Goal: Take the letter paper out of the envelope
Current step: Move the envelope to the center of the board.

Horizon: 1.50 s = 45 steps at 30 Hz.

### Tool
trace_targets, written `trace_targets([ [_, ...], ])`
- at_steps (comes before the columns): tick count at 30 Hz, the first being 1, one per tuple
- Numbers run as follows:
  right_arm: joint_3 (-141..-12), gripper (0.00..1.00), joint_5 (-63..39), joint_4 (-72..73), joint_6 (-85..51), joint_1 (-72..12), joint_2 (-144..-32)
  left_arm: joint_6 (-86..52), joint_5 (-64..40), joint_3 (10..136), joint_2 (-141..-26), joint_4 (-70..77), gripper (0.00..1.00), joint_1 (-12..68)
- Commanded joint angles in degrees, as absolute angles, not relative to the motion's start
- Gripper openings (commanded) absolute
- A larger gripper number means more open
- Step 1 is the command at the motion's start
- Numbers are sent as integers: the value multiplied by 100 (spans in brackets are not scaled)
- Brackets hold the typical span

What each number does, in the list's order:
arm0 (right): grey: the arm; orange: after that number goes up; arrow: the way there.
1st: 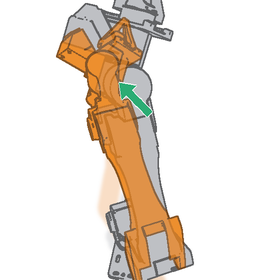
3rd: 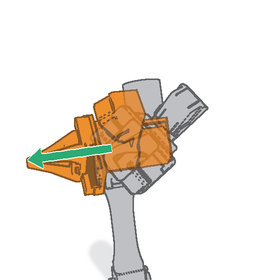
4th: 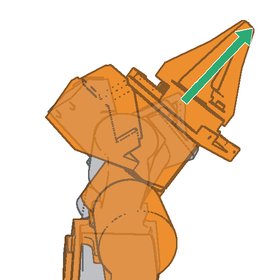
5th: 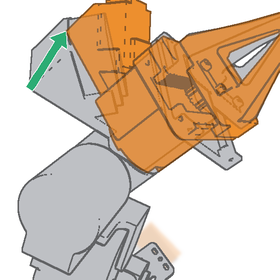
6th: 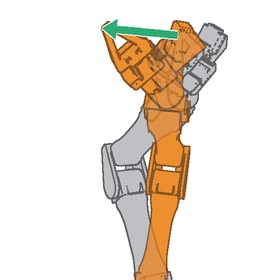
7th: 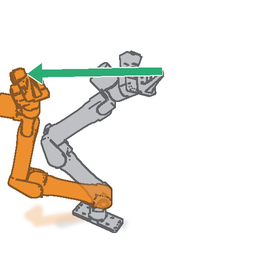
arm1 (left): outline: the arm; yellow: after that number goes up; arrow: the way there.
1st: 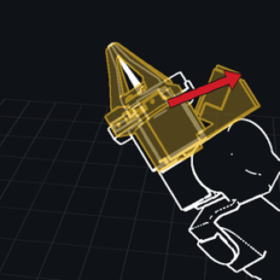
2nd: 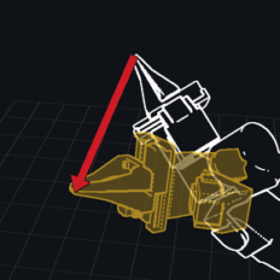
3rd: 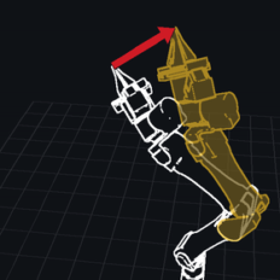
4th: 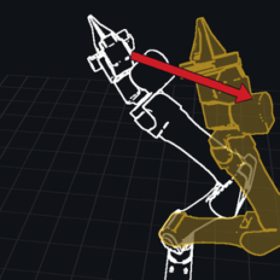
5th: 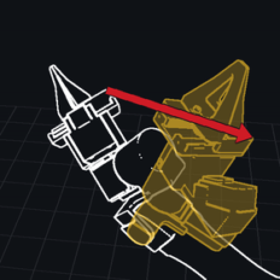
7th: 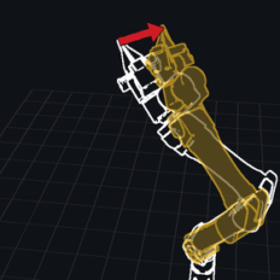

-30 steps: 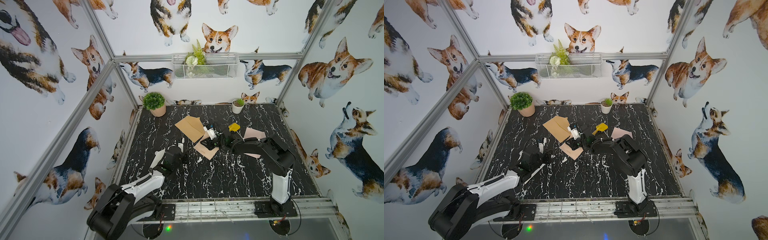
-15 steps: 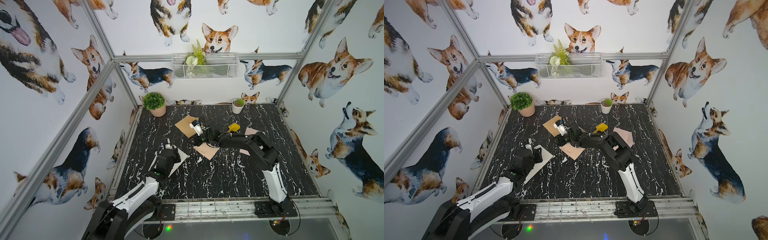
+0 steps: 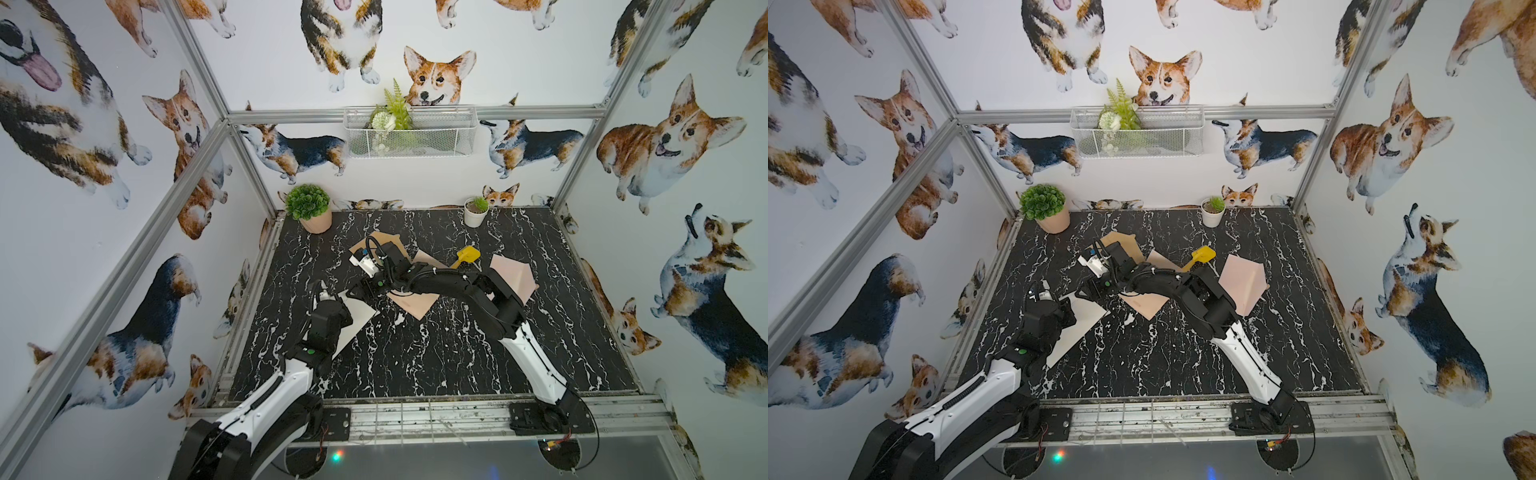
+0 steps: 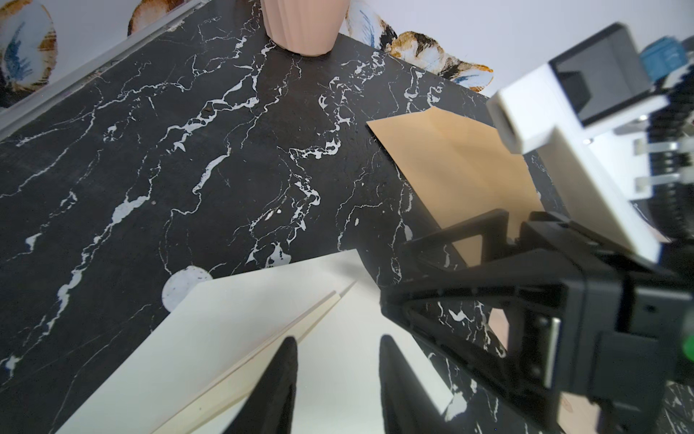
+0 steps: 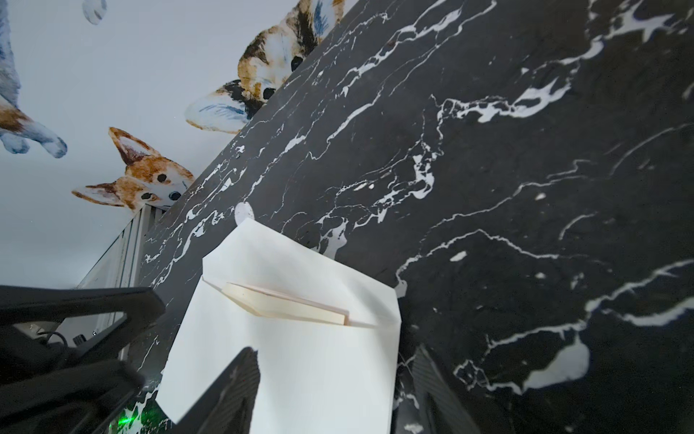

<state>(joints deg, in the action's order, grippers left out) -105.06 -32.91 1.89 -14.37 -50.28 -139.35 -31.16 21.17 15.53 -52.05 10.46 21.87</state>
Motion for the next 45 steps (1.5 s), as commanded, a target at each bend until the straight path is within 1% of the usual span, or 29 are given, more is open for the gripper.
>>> trace_targets([
  [1, -10800, 75, -3244, 168, -1611, -5001, -14220, -3243, 2188, 1493, -4998, 1085, 39, 2150],
  [6, -11585, 76, -3352, -254, -1694, -5001, -14725, -3245, 2210, 1422, -4808, 1077, 40, 2114],
  [10, -11848, 77, -3324, -323, -1712, -5001, -14906, -3243, 2138, 1467, -4878, 1061, 40, 2070],
  [15, -12138, 76, -3704, -406, -1804, -5019, -15151, -3243, 2087, 1454, -4871, 1082, 40, 2065],
  [27, -11921, 66, -4770, -79, -1705, -5072, -15200, -3208, 1955, 1429, -4906, 1180, 41, 2048],
  [32, -11718, 52, -4757, 75, -1757, -5071, -15151, -3208, 1864, 1463, -5034, 1219, 41, 2038],
  [33, -11652, 48, -4740, 111, -1762, -5071, -15121, -3191, 1855, 1467, -5047, 1222, 41, 2033],
  [34, -11627, 46, -4738, 133, -1766, -5069, -15119, -3192, 1855, 1464, -5046, 1222, 41, 2030],
  [35, -11572, 42, -4734, 181, -1783, -5071, -15090, -3190, 1848, 1460, -5053, 1229, 41, 2030],
  [36, -11489, 35, -4729, 238, -1817, -5071, -15056, -3183, 1842, 1462, -5057, 1236, 41, 2030],
  [38, -11373, 28, -4737, 311, -1846, -5071, -15000, -3174, 1844, 1459, -5055, 1238, 41, 2022],
  [45, -10810, 11, -4759, 632, -1967, -5010, -14749, -3169, 1795, 1479, -5123, 1258, 42, 2013],
])
